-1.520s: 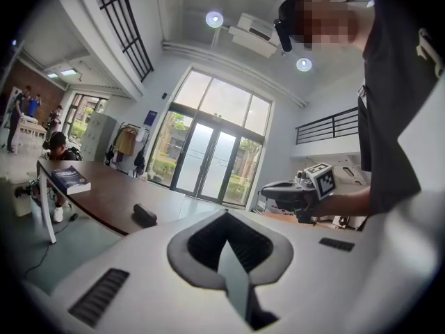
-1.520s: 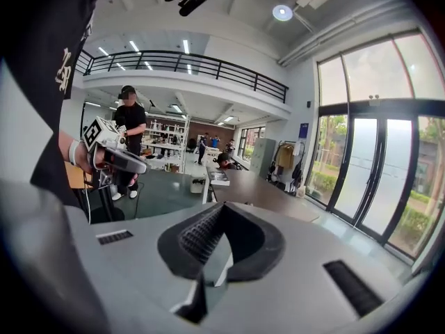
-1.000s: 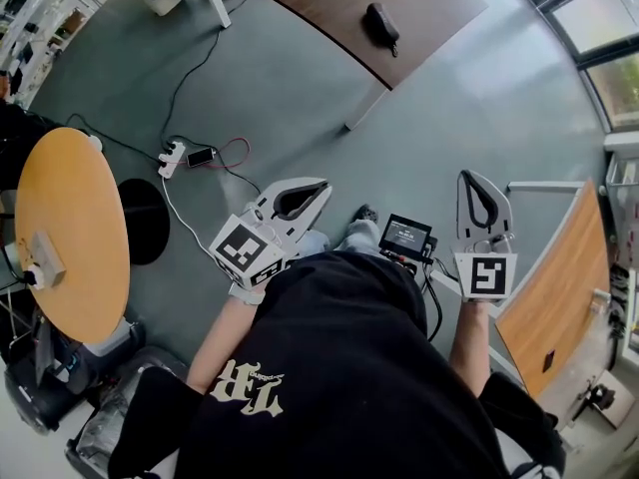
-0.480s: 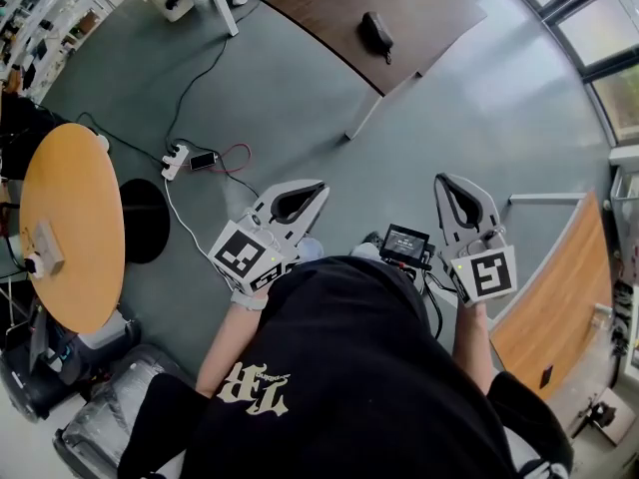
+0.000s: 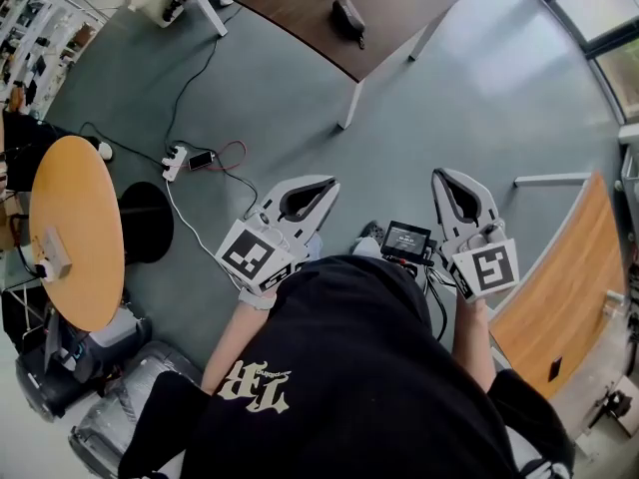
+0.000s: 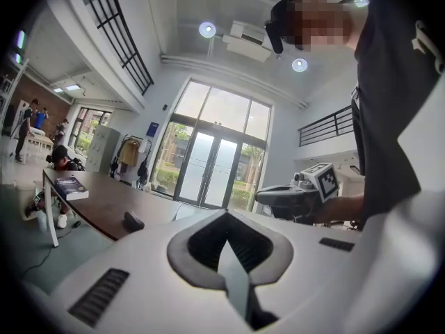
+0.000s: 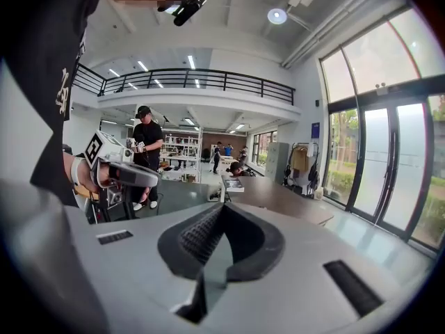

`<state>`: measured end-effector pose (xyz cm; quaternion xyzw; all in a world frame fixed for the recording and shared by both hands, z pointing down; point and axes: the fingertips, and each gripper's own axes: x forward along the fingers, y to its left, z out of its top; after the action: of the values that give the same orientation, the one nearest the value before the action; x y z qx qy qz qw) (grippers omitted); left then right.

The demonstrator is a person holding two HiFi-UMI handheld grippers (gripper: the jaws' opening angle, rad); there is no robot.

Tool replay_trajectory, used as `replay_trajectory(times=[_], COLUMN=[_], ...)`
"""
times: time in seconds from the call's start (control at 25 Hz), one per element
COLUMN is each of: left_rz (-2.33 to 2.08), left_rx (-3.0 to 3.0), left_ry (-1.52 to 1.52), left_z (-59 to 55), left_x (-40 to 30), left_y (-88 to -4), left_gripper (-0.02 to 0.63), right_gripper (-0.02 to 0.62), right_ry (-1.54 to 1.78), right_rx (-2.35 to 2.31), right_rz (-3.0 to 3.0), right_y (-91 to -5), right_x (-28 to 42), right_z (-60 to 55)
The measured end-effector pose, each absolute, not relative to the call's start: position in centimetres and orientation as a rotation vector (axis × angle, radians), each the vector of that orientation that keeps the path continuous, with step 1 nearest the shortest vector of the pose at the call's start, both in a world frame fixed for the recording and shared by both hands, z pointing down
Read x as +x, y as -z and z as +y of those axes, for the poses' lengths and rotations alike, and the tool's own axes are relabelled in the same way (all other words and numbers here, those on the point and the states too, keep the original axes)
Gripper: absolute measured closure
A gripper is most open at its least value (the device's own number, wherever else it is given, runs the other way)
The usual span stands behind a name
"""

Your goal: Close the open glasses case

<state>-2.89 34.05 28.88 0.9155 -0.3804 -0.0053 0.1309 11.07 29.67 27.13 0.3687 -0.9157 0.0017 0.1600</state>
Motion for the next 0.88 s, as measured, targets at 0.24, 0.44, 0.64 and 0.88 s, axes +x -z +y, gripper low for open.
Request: replay_trajectory(times=[0.24,0.44,0.64,0.88], left_rz=[-1.149,-1.156,-1.158,-1.161], left_rx=[2.701,2.712,2.716,2.716], left_ry=[0.055,0.06,0.06,0.057], left_z=[32.8,31.8,30.7,30.4], left_x=[-1.3,-1.0,-0.5,-0.2], left_y=[-26.9,-26.4,-26.3,-26.3], left_gripper=[0.6,0.6,0.6,0.6], right_gripper=[0.607,0.607,0.607,0.607], right_ry=[-0.026,-0.019,-0.011,-0.01], right_rx=[1.058,1.069,1.071,1.062], right_rz=[-2.604,-2.607,-2.605,-2.607], right_y=[-28.1,-28.2,-28.3,-28.3], right_x=[13.3,13.9,14.6,15.1], right_z=[29.1,28.4,27.7,27.5])
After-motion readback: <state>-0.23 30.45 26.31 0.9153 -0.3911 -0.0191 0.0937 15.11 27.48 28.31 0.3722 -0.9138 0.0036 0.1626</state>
